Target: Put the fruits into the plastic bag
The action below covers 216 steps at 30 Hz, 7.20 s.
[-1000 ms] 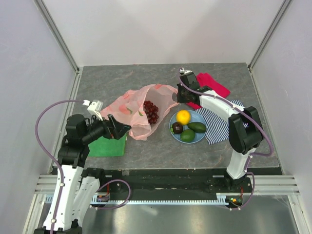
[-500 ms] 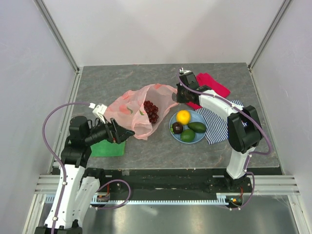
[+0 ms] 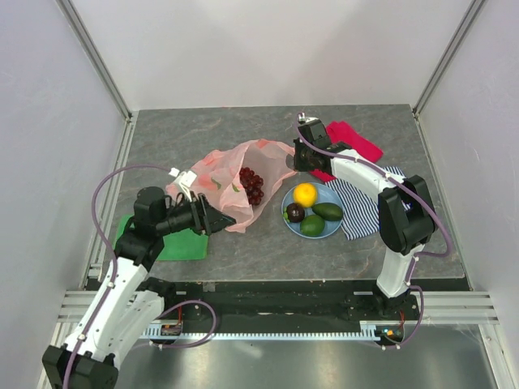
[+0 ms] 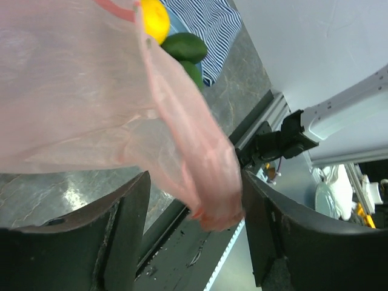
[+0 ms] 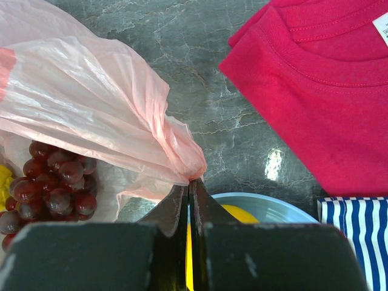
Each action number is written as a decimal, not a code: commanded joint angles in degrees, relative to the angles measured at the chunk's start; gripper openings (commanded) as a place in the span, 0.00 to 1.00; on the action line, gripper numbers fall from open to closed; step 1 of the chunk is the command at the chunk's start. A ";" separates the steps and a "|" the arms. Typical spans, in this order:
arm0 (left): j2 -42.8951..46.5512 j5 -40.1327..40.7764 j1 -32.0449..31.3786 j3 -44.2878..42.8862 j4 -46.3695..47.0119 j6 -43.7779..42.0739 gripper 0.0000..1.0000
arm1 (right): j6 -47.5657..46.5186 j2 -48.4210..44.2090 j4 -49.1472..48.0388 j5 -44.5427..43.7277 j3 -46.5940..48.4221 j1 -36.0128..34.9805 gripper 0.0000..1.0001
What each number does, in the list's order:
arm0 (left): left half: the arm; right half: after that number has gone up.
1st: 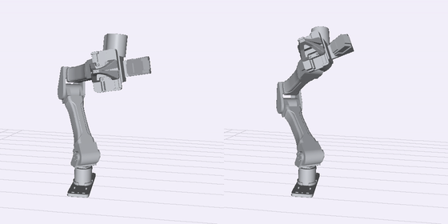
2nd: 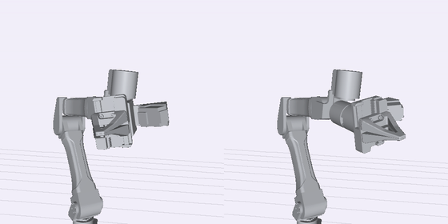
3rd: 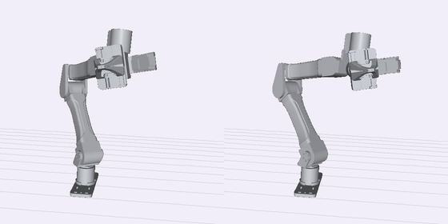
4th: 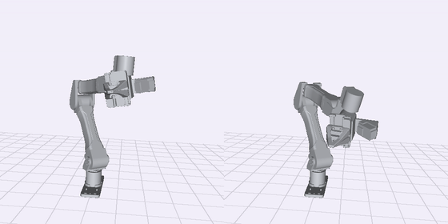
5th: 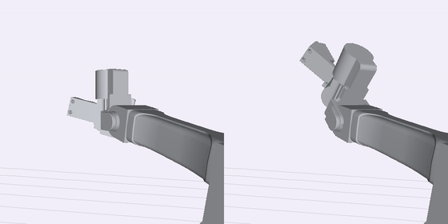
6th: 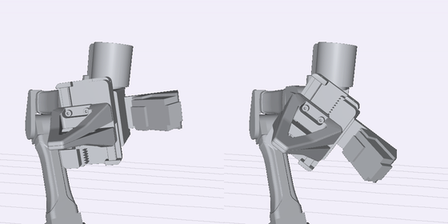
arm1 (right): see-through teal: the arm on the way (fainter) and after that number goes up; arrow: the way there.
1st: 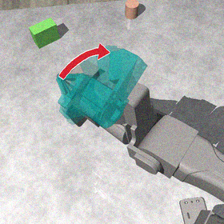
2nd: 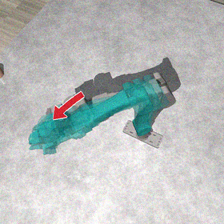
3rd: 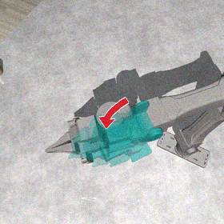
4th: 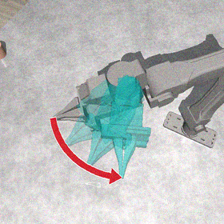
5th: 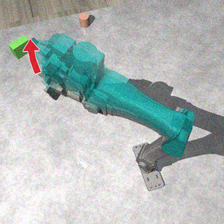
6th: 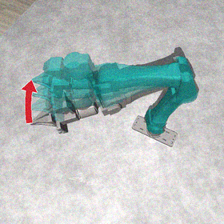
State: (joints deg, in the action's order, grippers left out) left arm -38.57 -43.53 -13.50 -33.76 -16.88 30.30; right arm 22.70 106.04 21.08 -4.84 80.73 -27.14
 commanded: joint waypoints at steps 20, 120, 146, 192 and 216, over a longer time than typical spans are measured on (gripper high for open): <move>-20.93 17.88 4.95 -36.63 -9.22 -10.71 0.02 | -9.51 -7.95 13.54 -3.15 29.12 -0.02 0.00; -31.48 11.19 11.21 -33.57 -2.01 -16.59 0.02 | 1.30 -11.63 -4.12 -11.85 -18.50 -4.68 0.47; -31.57 9.87 11.21 -33.74 -1.92 -16.24 0.02 | -7.67 -17.91 -29.96 4.66 -1.29 -10.39 0.46; -32.62 8.20 11.21 -33.74 -1.75 -15.63 0.01 | -7.49 19.03 9.77 0.45 33.01 -10.75 0.98; -32.80 7.32 11.21 -33.83 -1.75 -15.36 0.02 | -2.93 7.52 -2.00 7.92 24.40 -10.75 0.98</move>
State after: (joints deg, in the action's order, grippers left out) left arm -71.07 -34.79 -2.59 -67.20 -20.45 14.83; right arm 17.91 118.83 24.49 0.51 106.83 -37.76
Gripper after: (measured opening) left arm 0.032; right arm 0.979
